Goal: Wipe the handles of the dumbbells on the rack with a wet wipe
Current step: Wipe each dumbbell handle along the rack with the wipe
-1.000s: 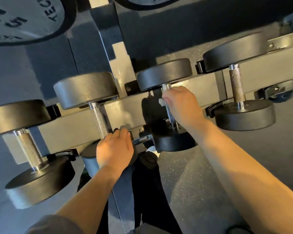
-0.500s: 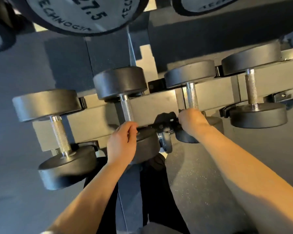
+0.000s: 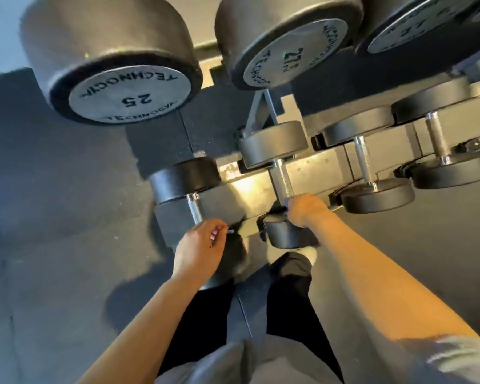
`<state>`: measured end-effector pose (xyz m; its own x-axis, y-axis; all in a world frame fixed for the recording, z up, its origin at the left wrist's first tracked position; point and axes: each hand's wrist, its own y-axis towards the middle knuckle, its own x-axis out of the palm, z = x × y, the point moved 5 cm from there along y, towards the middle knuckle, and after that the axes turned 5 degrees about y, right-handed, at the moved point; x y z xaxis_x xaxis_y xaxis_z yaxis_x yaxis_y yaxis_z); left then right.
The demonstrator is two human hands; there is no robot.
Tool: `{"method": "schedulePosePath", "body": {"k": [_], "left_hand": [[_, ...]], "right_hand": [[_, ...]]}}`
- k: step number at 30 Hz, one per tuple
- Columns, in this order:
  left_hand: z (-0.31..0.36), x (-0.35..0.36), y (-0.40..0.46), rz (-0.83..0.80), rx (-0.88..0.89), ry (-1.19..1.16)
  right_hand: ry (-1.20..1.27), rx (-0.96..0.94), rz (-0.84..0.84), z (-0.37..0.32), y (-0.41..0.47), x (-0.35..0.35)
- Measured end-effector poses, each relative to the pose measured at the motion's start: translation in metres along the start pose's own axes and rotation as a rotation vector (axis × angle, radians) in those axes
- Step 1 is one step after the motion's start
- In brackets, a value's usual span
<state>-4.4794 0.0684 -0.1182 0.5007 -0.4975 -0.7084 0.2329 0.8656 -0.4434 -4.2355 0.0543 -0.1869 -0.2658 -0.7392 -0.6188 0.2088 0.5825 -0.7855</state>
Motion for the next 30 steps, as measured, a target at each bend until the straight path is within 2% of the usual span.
{"method": "schedulePosePath", "body": {"k": [6, 10, 14, 19, 23, 30], "left_hand": [[-0.009, -0.027, 0.003, -0.079, 0.056, -0.012], [-0.001, -0.027, 0.026, -0.112, 0.072, 0.013], [0.038, -0.01, 0.063, -0.161, 0.229, 0.21], [0.094, 0.016, 0.125, -0.121, 0.366, 0.374], [0.113, 0.039, 0.16, -0.221, 0.358, 0.586], [0.139, 0.036, 0.174, -0.17, 0.391, 0.91]], "right_hand": [[-0.055, -0.073, -0.02, -0.054, -0.017, 0.006], [-0.039, -0.148, -0.019, -0.047, -0.008, 0.002], [0.002, -0.074, 0.002, -0.004, 0.017, -0.006], [0.224, 0.01, -0.034, 0.026, 0.04, -0.013], [0.313, -0.023, -0.114, 0.04, 0.048, -0.01], [0.343, 0.001, -0.125, 0.049, 0.068, -0.008]]}}
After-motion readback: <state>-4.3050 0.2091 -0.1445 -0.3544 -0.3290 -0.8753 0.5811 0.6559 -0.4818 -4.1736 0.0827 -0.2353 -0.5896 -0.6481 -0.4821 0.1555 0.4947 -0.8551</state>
